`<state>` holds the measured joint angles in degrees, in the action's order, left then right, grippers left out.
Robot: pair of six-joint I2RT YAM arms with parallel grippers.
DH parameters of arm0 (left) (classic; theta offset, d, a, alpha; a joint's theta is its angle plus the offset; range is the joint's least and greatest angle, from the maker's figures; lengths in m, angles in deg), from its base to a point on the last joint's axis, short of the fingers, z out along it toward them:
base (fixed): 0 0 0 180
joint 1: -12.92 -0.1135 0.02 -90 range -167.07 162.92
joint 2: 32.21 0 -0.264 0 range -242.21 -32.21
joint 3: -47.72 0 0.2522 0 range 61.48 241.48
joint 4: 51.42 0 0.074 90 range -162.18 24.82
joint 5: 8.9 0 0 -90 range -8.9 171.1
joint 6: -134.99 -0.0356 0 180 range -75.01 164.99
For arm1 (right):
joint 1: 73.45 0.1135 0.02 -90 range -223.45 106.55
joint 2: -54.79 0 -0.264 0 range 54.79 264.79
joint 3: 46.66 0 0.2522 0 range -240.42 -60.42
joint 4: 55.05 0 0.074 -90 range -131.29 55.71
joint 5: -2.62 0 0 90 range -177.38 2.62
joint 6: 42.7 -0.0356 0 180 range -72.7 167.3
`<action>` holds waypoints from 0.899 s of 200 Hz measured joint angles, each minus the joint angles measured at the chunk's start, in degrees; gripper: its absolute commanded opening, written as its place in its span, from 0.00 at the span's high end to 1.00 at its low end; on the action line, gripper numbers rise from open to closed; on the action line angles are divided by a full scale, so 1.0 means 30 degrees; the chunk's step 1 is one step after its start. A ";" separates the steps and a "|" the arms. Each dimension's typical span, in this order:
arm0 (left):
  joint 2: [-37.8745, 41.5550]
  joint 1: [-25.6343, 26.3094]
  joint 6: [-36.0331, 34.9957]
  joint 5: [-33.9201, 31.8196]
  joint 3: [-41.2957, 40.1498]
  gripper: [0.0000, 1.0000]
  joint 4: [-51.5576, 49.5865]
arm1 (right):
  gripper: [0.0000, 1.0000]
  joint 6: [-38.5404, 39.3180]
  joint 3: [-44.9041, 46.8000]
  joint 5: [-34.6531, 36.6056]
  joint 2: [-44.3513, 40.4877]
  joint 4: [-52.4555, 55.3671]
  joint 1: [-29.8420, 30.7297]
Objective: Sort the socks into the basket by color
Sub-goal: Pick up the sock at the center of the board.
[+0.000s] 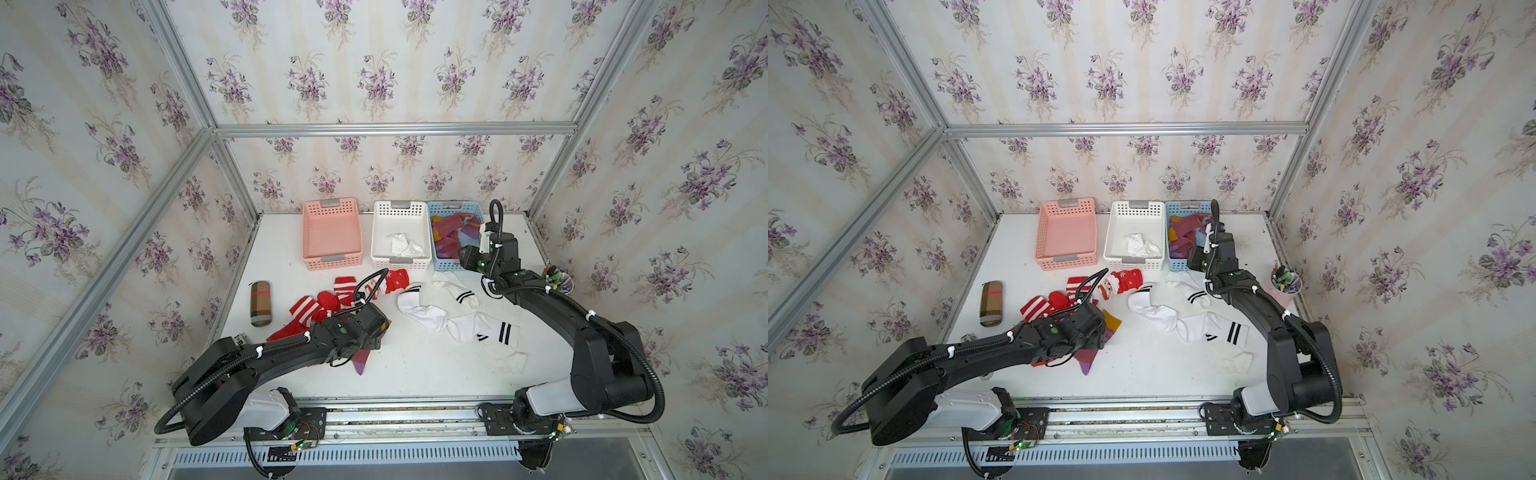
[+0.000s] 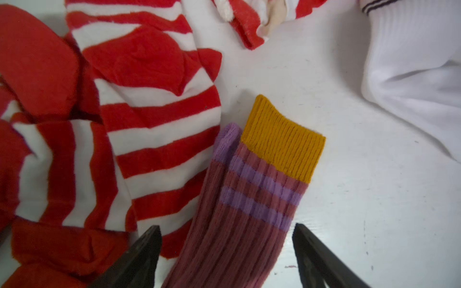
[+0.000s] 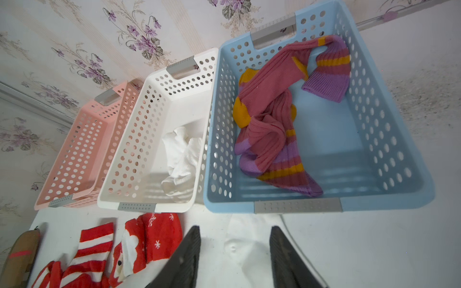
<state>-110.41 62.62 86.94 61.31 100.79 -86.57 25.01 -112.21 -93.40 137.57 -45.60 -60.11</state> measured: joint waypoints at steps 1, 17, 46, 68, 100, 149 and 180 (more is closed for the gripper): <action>-0.0015 0.0007 0.0007 0.0000 0.0000 0.21 0.0015 | 0.53 -0.0015 0.0036 -0.0015 -0.0044 0.0000 0.0007; -0.0321 0.0022 0.0211 0.0007 -0.0051 0.23 0.0488 | 0.52 -0.0087 0.0437 0.0015 -0.0510 -0.0029 0.0051; -0.0801 0.0044 0.0379 0.0233 -0.0160 0.28 0.1020 | 0.52 -0.0146 0.1005 0.0219 -0.1188 0.0000 0.0066; -0.1683 0.0073 0.0393 0.0452 -0.0051 0.30 0.1479 | 0.52 -0.0138 0.1253 0.0306 -0.1559 0.0124 0.0066; -0.2492 0.0233 0.0401 0.0780 0.0168 0.41 0.1596 | 0.51 -0.0138 0.1661 0.0663 -0.2193 0.0255 0.0066; -0.3075 0.0561 0.0401 0.1093 0.0656 0.58 0.2011 | 0.51 -0.0146 0.1953 0.0794 -0.2601 0.0255 0.0080; -0.3111 0.0831 0.0386 0.1246 0.1107 0.64 0.2091 | 0.51 -0.0146 0.2106 0.0889 -0.2776 0.0255 0.0080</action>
<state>-119.74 65.11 88.10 65.05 104.11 -80.29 24.58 -105.89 -90.74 129.25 -44.84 -59.87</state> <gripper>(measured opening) 0.390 0.494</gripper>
